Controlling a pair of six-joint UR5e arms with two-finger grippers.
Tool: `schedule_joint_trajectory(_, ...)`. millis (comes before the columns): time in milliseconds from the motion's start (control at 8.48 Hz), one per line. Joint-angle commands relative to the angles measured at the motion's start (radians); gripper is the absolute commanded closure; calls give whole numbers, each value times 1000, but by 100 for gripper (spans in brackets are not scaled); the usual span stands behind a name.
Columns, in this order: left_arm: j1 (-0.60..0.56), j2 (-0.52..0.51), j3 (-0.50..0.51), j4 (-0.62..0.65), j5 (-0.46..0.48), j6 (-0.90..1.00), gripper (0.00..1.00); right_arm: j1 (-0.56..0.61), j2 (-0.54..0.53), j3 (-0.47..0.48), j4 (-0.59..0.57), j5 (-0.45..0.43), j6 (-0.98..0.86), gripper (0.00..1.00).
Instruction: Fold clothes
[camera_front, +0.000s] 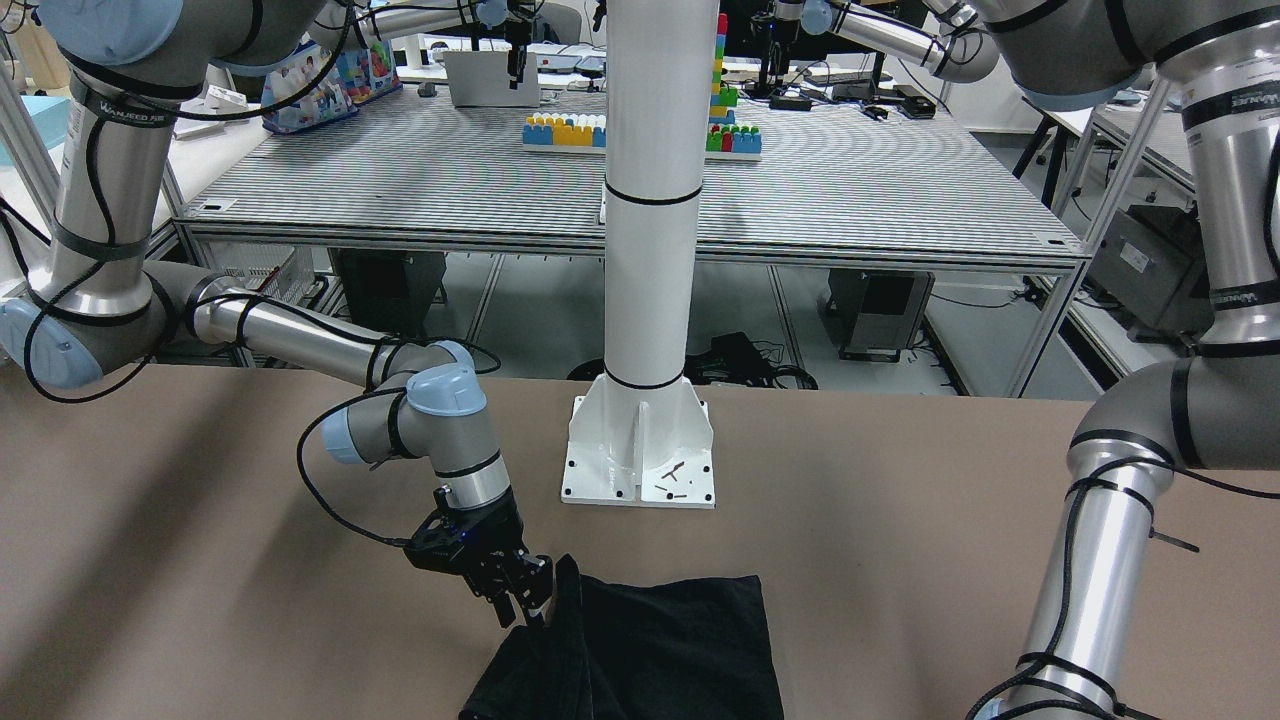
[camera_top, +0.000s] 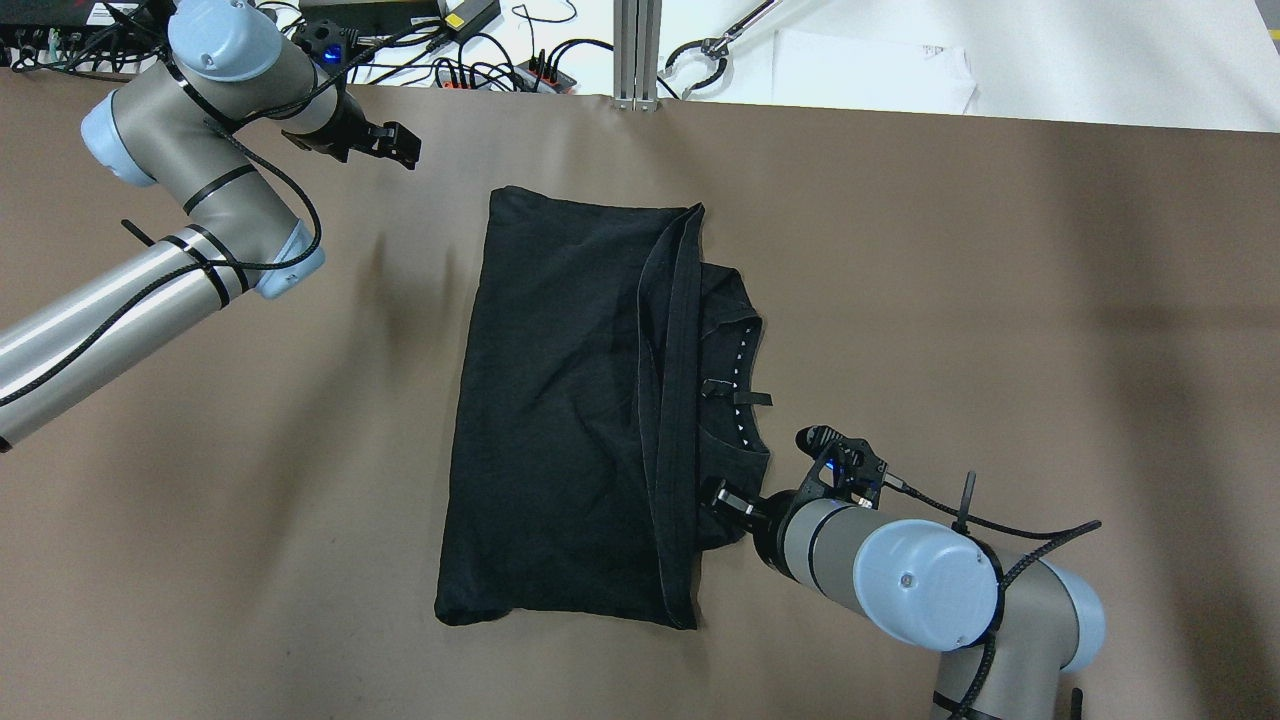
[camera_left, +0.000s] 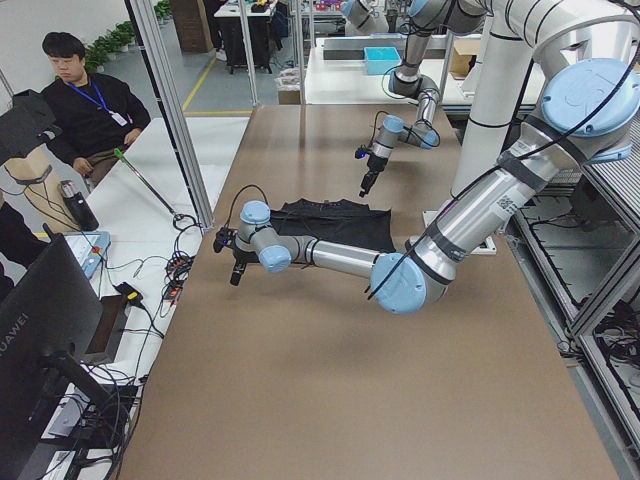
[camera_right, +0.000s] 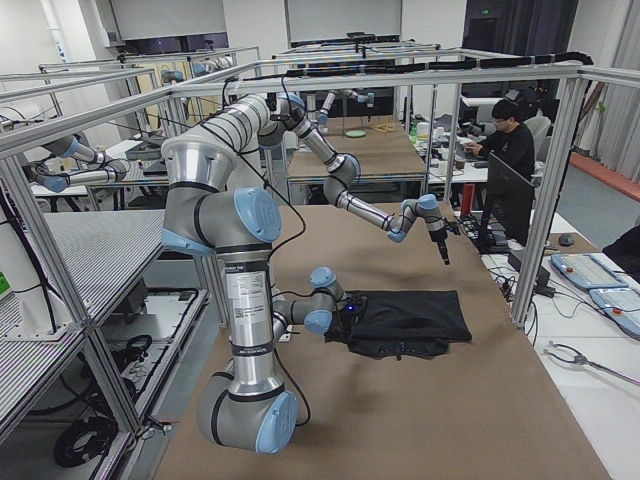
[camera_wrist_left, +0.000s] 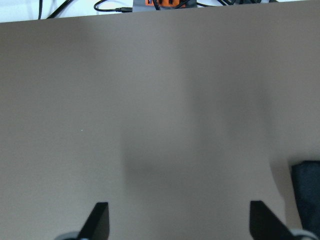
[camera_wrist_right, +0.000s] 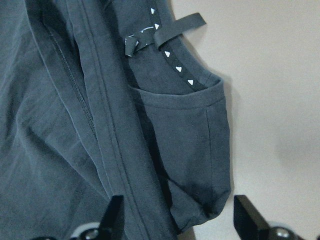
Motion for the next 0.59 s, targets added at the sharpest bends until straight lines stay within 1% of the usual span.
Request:
schedule_joint_trajectory(0, 5, 1, -2, 0, 0, 0, 0, 41, 91, -25, -134, 5, -171, 6)
schedule_joint_trajectory(236, 6, 1, -5, 0, 0, 0, 0, 65, 263, -127, -310, 7, -244, 6)
schedule_joint_trajectory(354, 8, 1, -8, 0, -2, 0, 0, 80, 324, -198, -349, 7, -304, 6)
schedule_joint_trajectory(472, 11, 1, -8, 0, -2, 0, 0, 99, 378, -282, -357, 7, -350, 6)
